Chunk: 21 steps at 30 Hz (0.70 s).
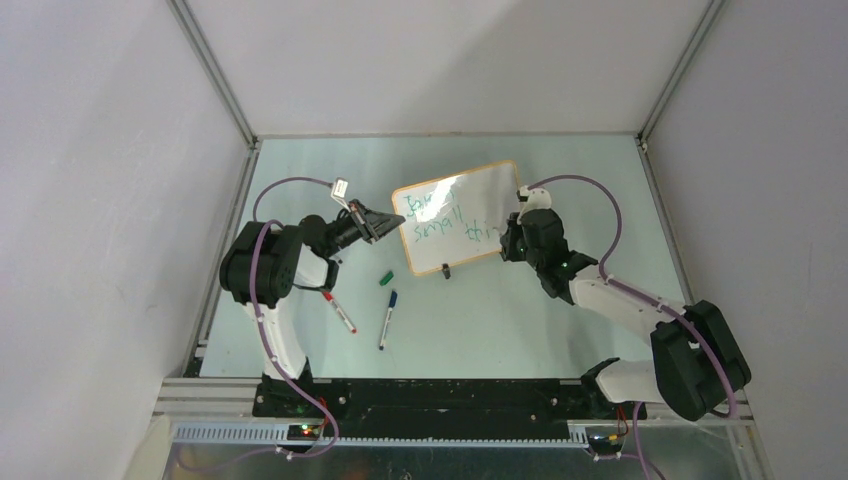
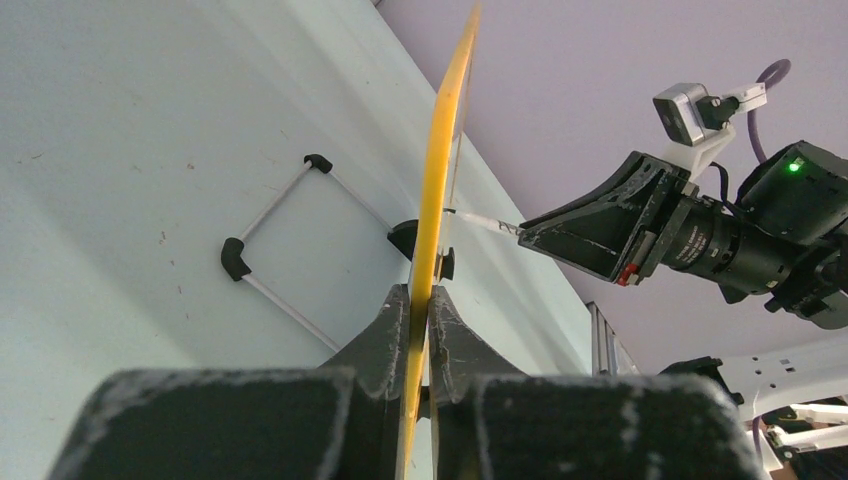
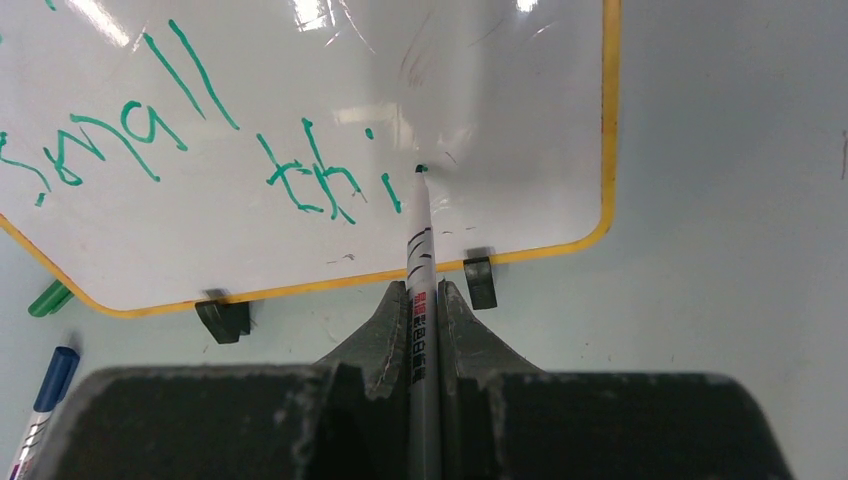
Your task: Write a sentence on the whiteboard
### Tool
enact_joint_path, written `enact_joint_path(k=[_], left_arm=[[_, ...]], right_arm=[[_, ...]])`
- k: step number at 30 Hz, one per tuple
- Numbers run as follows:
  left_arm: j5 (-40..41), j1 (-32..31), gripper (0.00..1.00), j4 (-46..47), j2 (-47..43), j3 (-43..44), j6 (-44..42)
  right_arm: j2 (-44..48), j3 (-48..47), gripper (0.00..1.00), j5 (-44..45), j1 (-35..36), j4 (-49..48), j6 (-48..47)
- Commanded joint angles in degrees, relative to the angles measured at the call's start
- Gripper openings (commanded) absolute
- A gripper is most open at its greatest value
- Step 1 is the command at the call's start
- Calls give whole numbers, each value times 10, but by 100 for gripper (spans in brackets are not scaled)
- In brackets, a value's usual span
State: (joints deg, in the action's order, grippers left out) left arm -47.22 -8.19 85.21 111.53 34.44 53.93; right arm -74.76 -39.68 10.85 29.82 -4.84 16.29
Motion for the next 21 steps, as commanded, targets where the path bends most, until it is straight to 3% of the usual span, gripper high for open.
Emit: enact_joint_path(k=[1,21], left_arm=[[-12,-3,0,28,-25,-3,-2],[-13,-4,0,28,-24,-2,-2]], right_arm=[[-6,-24,0,-11,-3,-28,0],[-12,-21,0,4,2,19,7]])
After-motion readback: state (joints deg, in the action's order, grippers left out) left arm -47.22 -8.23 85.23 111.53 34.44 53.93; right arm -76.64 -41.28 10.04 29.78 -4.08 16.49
